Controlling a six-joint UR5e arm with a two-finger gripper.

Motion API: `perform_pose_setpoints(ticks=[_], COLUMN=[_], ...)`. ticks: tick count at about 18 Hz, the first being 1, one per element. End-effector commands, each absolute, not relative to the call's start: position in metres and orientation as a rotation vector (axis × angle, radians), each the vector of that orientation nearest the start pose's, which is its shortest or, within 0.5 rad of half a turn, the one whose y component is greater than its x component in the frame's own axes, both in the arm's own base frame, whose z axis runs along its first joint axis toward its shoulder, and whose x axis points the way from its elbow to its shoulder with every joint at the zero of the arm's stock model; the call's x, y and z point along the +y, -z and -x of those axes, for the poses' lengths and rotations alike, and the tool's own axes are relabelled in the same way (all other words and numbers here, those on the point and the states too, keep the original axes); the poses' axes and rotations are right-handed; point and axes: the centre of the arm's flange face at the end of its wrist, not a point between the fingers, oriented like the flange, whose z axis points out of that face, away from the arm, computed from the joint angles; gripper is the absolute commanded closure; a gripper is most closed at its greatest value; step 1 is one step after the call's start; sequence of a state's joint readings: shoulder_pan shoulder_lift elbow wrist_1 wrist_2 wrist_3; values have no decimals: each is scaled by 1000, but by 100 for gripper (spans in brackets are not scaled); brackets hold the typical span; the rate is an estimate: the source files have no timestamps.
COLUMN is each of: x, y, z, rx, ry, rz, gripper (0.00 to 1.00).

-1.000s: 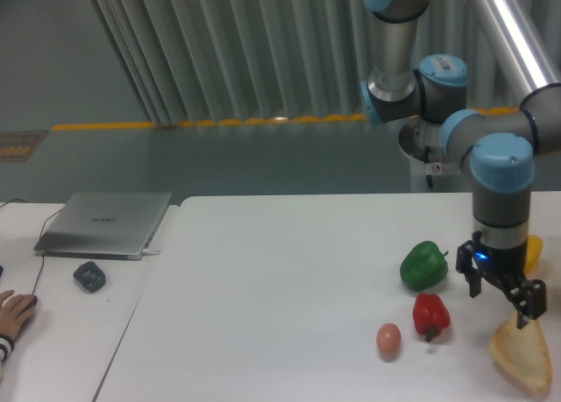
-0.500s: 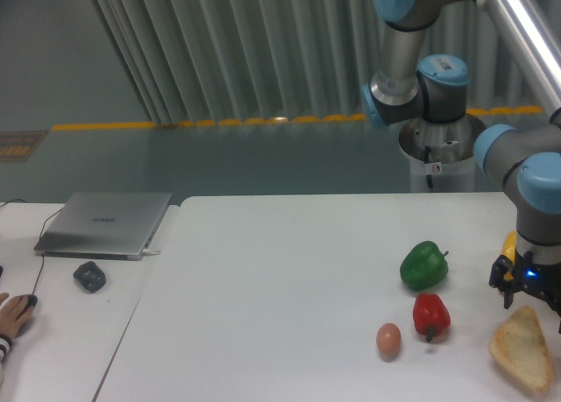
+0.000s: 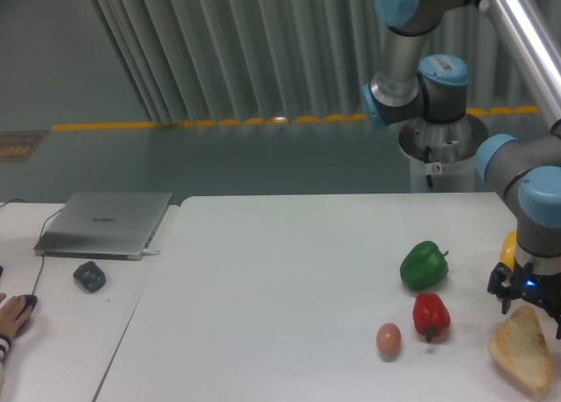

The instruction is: Place the triangular bread in the basket

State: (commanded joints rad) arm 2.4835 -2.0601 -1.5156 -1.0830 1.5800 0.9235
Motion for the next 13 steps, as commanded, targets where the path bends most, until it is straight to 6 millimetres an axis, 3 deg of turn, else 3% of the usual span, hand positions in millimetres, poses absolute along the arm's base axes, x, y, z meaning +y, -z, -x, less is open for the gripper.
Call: perform_pose_setpoints(ticks=[2,4,5,7,9,10,11,12,13], x=[509,509,508,508,509,509,508,508,508], y=[-277,-277,-277,-277,-276,-276,-276,-276,-277], z=[442,441,441,441,440,440,439,439,439], rx=[21,26,26,33,33,31,31,33,36], ry=[-70,-66,-66,-64,-60,-58,-56,-43,-41], rz=[3116,3118,3120,3121,3123,3124,3125,3132,3133], gripper=[1,13,24,37,58,70,88,97,99])
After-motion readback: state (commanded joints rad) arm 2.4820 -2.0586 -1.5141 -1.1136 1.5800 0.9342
